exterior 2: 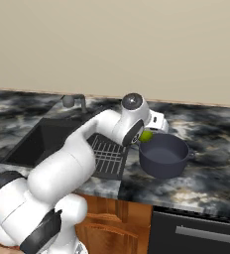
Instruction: Dump the lime from the pot into the sink. Then turn on the water and wash the lime. Then turn off the water and put the lime back in the pot.
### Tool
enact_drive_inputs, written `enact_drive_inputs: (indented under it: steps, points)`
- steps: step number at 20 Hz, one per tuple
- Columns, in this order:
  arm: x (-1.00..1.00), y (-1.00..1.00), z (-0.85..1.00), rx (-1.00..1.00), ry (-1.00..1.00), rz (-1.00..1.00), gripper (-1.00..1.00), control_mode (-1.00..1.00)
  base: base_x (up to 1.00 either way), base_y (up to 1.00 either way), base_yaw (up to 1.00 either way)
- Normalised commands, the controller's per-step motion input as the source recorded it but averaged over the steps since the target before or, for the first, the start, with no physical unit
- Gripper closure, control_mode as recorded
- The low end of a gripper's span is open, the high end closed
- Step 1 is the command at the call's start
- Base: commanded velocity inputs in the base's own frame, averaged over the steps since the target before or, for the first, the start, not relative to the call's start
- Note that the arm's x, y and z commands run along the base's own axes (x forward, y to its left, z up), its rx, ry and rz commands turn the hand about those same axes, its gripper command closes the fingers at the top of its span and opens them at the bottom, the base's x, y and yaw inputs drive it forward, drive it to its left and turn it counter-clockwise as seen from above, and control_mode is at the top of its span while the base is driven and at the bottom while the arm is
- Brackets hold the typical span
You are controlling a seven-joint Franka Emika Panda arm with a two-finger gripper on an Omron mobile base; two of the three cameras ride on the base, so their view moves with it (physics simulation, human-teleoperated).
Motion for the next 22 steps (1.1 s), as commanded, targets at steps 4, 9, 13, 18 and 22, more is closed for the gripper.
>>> enact_drive_inputs:
  steps: [4, 9, 13, 18, 22]
  points:
    - [0.34, -0.34, -0.37, 0.00, 0.00, 0.00, 1.00, -1.00, 0.00, 0.00, 0.00]
    - [0.17, -0.25, -0.50, 0.00, 0.02, 0.00, 1.00, -1.00, 0.00, 0.00, 0.00]
    - [0.23, -0.15, -0.47, 0.00, 0.03, 0.00, 1.00, -1.00, 0.00, 0.00, 0.00]
    - [0.27, -0.14, -0.31, 0.00, 0.05, 0.00, 1.00, -1.00, 0.00, 0.00, 0.00]
    - [0.32, -0.22, -0.26, 0.00, 0.06, 0.00, 1.00, -1.00, 0.00, 0.00, 0.00]
